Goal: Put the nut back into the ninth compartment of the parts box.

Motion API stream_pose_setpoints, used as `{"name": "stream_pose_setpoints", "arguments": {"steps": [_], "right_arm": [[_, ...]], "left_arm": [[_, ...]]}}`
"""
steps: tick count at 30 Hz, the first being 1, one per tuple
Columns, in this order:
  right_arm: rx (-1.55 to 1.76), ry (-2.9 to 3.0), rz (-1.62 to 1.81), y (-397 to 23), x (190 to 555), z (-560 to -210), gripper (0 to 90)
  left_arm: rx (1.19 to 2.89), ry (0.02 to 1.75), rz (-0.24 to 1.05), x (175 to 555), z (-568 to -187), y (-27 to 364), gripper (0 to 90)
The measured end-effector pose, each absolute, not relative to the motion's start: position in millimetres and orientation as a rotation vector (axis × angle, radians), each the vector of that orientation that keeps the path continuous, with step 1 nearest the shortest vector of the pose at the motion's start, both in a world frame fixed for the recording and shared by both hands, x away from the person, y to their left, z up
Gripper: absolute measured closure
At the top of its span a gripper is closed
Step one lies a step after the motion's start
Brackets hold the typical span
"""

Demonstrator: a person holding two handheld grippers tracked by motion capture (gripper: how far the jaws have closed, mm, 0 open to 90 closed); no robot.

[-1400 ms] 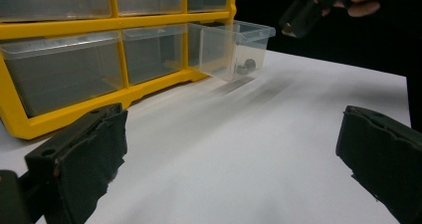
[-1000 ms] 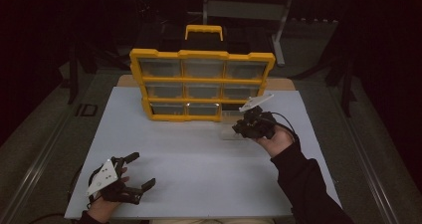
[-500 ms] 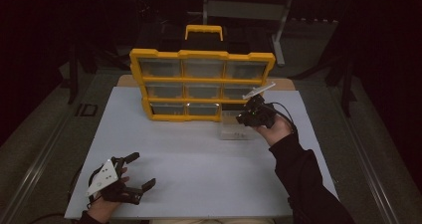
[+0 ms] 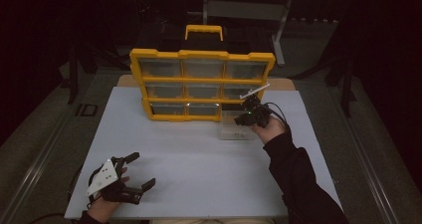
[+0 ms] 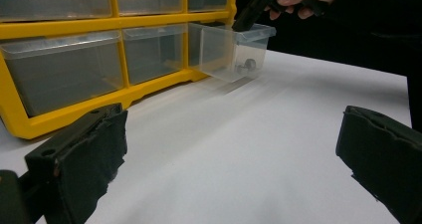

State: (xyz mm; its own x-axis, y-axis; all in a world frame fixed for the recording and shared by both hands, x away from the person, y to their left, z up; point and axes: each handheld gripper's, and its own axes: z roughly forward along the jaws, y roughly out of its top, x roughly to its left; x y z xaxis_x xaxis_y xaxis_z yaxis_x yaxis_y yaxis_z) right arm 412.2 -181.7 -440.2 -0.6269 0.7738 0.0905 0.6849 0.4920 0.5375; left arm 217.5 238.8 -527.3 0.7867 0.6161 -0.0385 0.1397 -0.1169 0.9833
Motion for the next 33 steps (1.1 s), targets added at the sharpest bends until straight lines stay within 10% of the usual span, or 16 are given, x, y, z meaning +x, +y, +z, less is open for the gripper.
{"name": "stream_pose_setpoints", "arguments": {"steps": [22,33], "right_arm": [[1.324,2.604,0.676,-167.3,426.8,-462.1,69.1],[1.336,2.549,0.765,-177.9,417.7,-445.4,49.5]], "left_arm": [[1.661,0.604,0.449,217.4,-527.4,239.3,0.0],[1.666,0.604,0.449,217.4,-527.2,238.9,0.0]]}}
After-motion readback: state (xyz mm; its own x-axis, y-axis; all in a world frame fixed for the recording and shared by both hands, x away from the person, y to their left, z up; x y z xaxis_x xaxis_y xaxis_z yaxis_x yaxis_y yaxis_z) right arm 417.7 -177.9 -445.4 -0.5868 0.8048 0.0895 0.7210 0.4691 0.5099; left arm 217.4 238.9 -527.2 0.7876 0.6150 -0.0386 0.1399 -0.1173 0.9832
